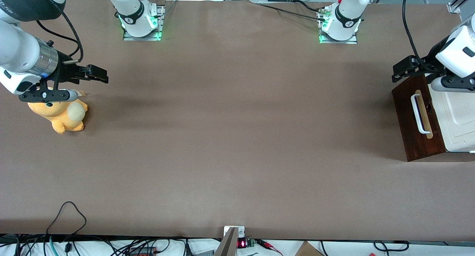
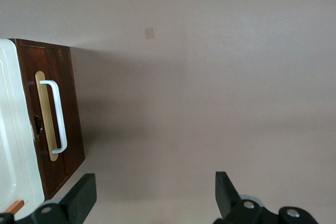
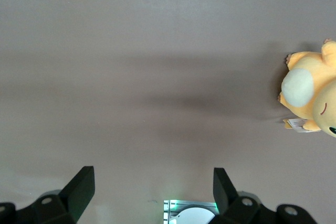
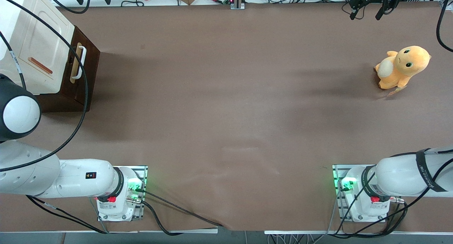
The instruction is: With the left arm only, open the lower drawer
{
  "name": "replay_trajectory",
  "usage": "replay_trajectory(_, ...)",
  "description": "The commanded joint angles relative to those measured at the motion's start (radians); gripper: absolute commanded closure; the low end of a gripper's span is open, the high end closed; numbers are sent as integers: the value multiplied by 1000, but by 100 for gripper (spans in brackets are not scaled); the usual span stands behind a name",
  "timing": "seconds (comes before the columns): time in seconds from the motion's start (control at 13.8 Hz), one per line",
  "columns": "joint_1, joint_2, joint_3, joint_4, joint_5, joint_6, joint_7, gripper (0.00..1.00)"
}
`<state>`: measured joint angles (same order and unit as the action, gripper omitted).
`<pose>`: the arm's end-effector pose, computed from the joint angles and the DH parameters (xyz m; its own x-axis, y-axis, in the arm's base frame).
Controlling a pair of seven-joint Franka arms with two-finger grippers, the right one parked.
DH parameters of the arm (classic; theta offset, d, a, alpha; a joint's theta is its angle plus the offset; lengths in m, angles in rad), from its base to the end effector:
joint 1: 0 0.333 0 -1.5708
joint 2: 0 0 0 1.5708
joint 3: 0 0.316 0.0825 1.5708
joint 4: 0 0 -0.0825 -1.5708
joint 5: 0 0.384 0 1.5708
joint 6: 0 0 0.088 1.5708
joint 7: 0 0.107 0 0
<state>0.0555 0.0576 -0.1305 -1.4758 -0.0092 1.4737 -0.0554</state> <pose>0.5610 -0.0409 0.6287 0.9980 -0.0206 -0.0600 -0.0198 -0.9997 0.0134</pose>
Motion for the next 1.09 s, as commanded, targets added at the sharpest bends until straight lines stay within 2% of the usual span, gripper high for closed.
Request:
replay_trajectory(0.0, -5, -15, -3, 14, 11, -13, 20, 0)
replay_trajectory(1.02, -2, -12, 8, 0, 23, -13, 55, 0)
